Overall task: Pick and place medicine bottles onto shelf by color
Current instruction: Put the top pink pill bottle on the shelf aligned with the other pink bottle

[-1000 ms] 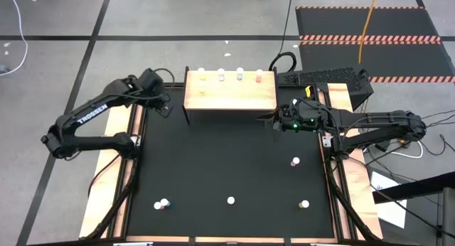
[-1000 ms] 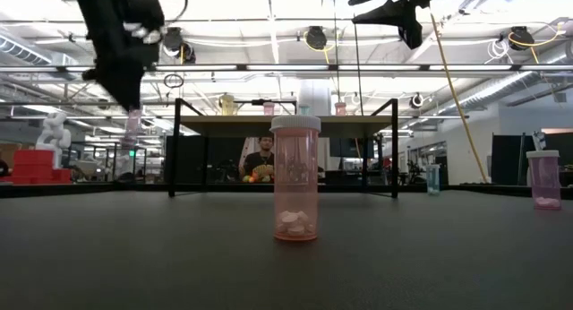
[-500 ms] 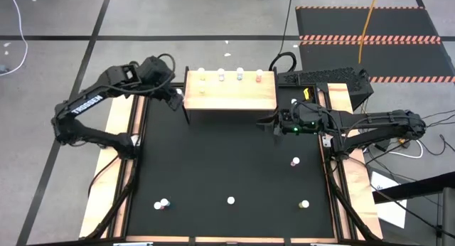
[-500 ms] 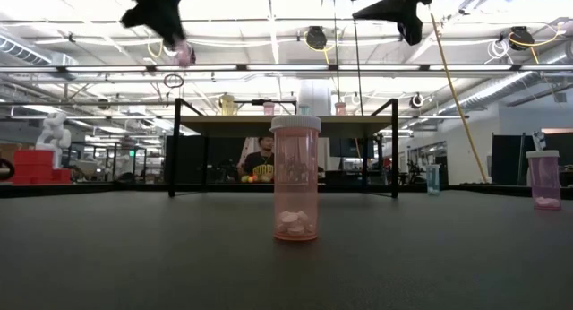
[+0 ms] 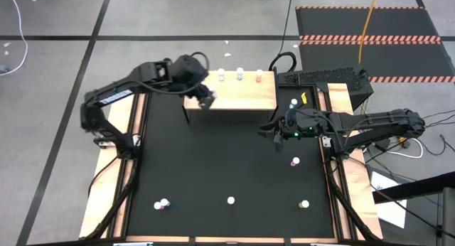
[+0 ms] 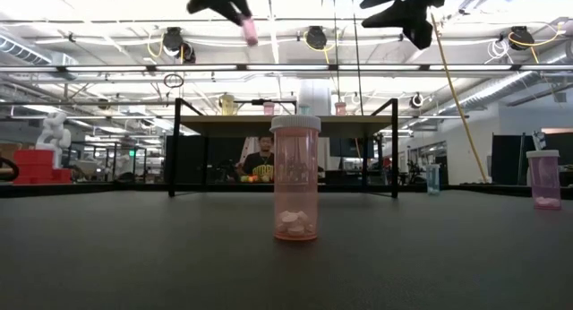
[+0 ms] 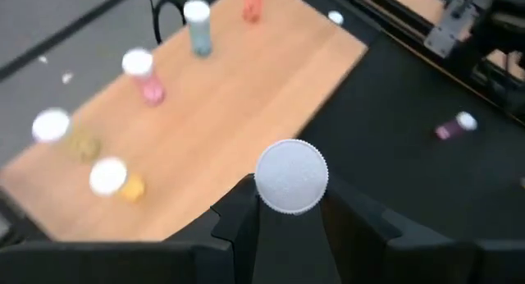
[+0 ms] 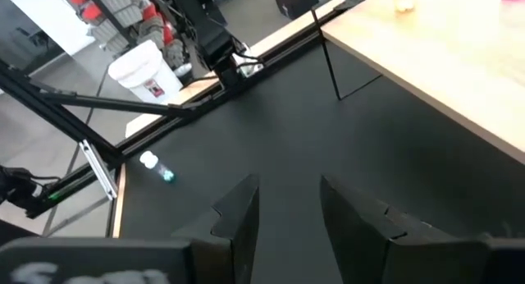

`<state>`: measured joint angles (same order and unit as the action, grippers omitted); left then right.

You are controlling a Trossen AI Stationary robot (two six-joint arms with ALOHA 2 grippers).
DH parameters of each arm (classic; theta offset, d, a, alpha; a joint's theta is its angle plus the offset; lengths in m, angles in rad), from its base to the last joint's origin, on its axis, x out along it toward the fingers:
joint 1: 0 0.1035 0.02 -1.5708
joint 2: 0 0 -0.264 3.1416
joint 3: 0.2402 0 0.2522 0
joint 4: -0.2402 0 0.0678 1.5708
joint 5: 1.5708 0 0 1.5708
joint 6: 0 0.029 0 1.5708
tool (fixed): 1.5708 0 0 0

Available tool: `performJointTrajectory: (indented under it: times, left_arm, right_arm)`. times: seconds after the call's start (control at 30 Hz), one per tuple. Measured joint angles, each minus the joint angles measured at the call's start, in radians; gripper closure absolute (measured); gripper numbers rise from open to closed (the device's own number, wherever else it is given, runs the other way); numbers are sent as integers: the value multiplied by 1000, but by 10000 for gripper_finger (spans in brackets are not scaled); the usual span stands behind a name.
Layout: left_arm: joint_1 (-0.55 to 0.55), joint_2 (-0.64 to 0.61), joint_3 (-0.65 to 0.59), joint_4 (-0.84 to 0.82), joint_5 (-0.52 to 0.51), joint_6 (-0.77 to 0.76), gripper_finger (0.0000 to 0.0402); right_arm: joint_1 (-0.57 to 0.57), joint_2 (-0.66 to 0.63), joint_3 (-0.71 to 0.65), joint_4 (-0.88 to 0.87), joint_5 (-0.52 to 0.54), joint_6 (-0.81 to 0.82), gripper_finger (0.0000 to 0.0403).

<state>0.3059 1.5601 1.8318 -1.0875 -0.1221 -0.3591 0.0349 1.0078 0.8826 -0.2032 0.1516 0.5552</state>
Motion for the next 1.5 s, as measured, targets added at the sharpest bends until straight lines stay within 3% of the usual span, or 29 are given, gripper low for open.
performJointTrajectory:
  times: [0.17, 0.4, 0.87, 1.5]
  left_arm:
    - [1, 130, 2, 117, -20, 89, 278]
    - [42, 253, 1, 98, -20, 83, 277]
    - [186, 254, 1, 122, -50, 188, 277]
    - [178, 306, -13, 162, -7, 207, 277]
  right_arm:
    - [0, 0, 0, -1, 2, -12, 280]
    - [31, -23, 0, -51, 36, 3, 280]
    - [30, -45, 0, -139, 91, 3, 280]
    - [30, -77, 0, -110, 114, -45, 280]
